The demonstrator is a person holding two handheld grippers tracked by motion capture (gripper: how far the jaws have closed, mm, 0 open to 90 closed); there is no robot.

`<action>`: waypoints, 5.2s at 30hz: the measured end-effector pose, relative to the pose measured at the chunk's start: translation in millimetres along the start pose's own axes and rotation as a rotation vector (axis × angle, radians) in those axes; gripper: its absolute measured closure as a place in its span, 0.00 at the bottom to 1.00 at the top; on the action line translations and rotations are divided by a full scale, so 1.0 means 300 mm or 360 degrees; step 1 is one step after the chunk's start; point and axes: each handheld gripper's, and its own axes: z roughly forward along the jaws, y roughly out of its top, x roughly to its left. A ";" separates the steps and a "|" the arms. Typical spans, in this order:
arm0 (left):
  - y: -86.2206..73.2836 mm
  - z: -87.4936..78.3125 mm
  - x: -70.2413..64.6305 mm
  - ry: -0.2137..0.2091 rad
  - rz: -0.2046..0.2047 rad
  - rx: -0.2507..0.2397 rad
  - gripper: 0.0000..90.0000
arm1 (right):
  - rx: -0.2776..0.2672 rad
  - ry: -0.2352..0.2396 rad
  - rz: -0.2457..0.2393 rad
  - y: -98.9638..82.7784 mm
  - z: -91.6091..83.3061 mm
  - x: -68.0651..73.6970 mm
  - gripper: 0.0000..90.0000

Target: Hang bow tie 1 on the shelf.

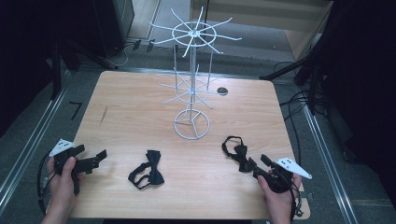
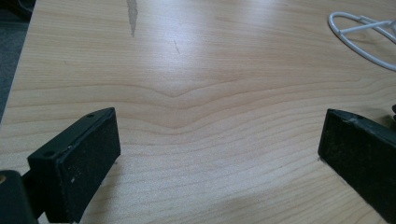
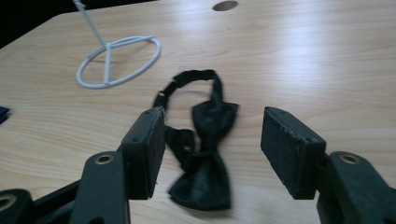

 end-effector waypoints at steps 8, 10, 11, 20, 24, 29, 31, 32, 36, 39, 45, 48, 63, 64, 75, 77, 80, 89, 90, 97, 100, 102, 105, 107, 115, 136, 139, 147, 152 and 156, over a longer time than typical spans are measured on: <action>0.000 0.000 0.000 -0.0004 0.0000 0.0000 0.00 | 0.0044 0.0079 -0.0078 0.010 0.051 0.106 0.46; 0.000 0.000 0.001 -0.0006 -0.0002 0.0001 0.00 | 0.0053 0.0095 -0.0091 0.013 0.066 0.133 0.46; 0.000 0.000 0.001 -0.0007 -0.0002 0.0003 0.00 | 0.0054 0.0106 -0.0104 0.014 0.073 0.145 0.46; 0.000 -0.001 0.001 -0.0006 -0.0001 0.0000 0.00 | 0.0102 0.0204 -0.0174 0.029 0.115 0.256 0.46; 0.000 -0.001 0.001 -0.0008 -0.0002 -0.0003 0.00 | 0.0106 0.0239 -0.0194 0.040 0.130 0.302 0.46; 0.000 -0.001 0.001 -0.0008 -0.0004 -0.0006 0.00 | 0.0121 0.0266 -0.0248 0.043 0.156 0.356 0.46; 0.000 -0.001 0.001 -0.0008 -0.0004 -0.0006 0.00 | 0.0129 0.0285 -0.0266 0.044 0.166 0.378 0.46; 0.000 -0.002 0.001 -0.0008 -0.0004 -0.0003 0.00 | 0.0129 0.0293 -0.0273 0.045 0.170 0.388 0.46; 0.000 -0.001 0.001 -0.0006 -0.0004 -0.0005 0.00 | 0.0132 0.0320 -0.0285 0.047 0.181 0.415 0.46; 0.000 -0.001 0.001 -0.0006 -0.0004 -0.0005 0.00 | 0.0138 0.0337 -0.0284 0.048 0.191 0.436 0.46; 0.000 -0.001 0.001 -0.0007 -0.0004 -0.0005 0.00 | 0.0149 0.0363 -0.0291 0.046 0.207 0.469 0.46; 0.000 -0.001 0.001 -0.0008 -0.0005 -0.0003 0.00 | 0.0163 0.0383 -0.0311 0.044 0.221 0.500 0.46; 0.000 -0.001 0.002 -0.0008 -0.0004 -0.0002 0.00 | 0.0192 0.0464 -0.0335 0.037 0.263 0.594 0.46; 0.000 -0.001 0.002 -0.0007 -0.0006 -0.0002 0.00 | 0.0201 0.0478 -0.0334 0.033 0.272 0.611 0.46; 0.000 -0.001 0.002 -0.0008 -0.0007 0.0001 0.00 | 0.0259 0.0539 -0.0366 0.007 0.321 0.701 0.46; 0.000 -0.001 0.002 -0.0007 -0.0007 0.0002 0.00 | 0.0274 0.0544 -0.0365 -0.003 0.331 0.718 0.46; 0.000 0.000 0.002 -0.0008 -0.0008 0.0001 0.00 | 0.0293 0.0555 -0.0372 -0.018 0.349 0.744 0.46; 0.001 -0.001 0.002 -0.0003 -0.0002 0.0000 0.00 | 0.0341 0.0564 -0.0377 -0.050 0.392 0.811 0.45; 0.001 -0.001 0.003 -0.0001 -0.0002 0.0001 0.00 | 0.0351 0.0567 -0.0374 -0.053 0.396 0.816 0.45; 0.001 -0.001 0.003 -0.0001 -0.0004 0.0001 0.00 | 0.0406 0.0561 -0.0399 -0.077 0.424 0.843 0.44; 0.001 -0.001 0.003 0.0000 -0.0004 0.0001 0.00 | 0.0428 0.0558 -0.0416 -0.086 0.431 0.848 0.44; 0.001 -0.001 0.003 0.0003 -0.0002 -0.0003 0.00 | 0.0444 0.0555 -0.0418 -0.092 0.435 0.851 0.44; 0.001 -0.001 0.003 0.0002 -0.0002 -0.0002 0.00 | 0.0455 0.0522 -0.0439 -0.099 0.437 0.854 0.46; 0.001 -0.001 0.003 0.0003 -0.0001 -0.0002 0.00 | 0.0444 0.0487 -0.0462 -0.100 0.437 0.852 0.52; 0.001 -0.001 0.003 0.0004 0.0000 -0.0002 0.00 | 0.0458 0.0470 -0.0519 -0.115 0.439 0.853 0.69; 0.001 0.000 0.003 0.0000 -0.0003 0.0000 0.00 | 0.0235 0.0501 -0.0487 -0.045 0.365 0.786 0.87; 0.001 0.000 0.003 0.0000 -0.0003 0.0000 0.00 | 0.0192 0.0500 -0.0478 -0.026 0.349 0.776 0.87; 0.001 0.000 0.003 0.0000 -0.0005 0.0001 0.00 | 0.0115 0.0485 -0.0458 0.009 0.321 0.757 0.87; 0.001 0.000 0.003 0.0000 -0.0003 -0.0001 0.00 | 0.0073 0.0474 -0.0454 0.028 0.305 0.744 0.87; 0.001 0.000 0.003 0.0000 -0.0004 0.0001 0.00 | 0.0042 0.0468 -0.0448 0.042 0.294 0.737 0.88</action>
